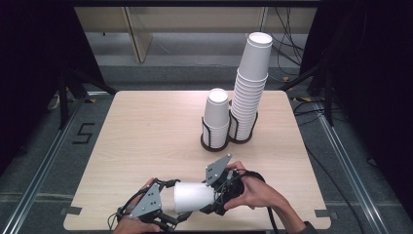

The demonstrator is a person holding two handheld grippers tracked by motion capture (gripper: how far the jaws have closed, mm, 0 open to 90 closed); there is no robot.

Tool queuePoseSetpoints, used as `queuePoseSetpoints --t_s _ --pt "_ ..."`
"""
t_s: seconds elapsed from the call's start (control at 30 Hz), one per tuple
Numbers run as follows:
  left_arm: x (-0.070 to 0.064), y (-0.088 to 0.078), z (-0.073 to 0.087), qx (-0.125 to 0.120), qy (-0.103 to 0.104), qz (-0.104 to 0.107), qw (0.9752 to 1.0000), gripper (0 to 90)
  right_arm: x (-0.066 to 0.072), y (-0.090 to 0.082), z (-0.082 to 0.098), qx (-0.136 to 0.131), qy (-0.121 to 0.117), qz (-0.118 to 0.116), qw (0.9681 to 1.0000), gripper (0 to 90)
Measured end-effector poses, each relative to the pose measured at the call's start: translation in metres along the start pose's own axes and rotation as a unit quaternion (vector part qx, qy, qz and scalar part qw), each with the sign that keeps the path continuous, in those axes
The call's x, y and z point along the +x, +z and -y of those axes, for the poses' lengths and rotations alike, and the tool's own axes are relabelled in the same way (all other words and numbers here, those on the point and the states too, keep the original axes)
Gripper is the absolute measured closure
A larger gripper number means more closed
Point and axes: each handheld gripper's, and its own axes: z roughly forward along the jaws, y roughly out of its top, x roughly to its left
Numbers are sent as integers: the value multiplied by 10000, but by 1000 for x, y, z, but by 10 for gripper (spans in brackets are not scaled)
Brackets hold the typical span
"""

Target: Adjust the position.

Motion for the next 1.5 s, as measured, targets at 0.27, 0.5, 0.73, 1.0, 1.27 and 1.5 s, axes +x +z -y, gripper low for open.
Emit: queuePoseSetpoints --t_s 0.27,0.5,0.73,1.0,1.27,1.5 --pt "-3 0 -1 -32 56 66 10000 47 -2 2 3 -113 -84 -209 9997 238" --pt "0 -2 -3 -149 51 198 9997 78 -3 0 4 -191 -59 -295 9994 242" --pt "-1 -3 -4 -23 309 317 9990 122 -4 1 8 -48 -132 -278 9995 240" --pt "0 -2 -4 255 313 208 9990 141 2 -1 2 234 -237 296 9990 180" --pt "-4 2 -8 729 172 143 9971 143 22 6 -10 739 -656 945 9906 187" --pt "-5 4 -10 828 86 151 9964 143 24 20 -11 1162 -928 1198 9816 196"
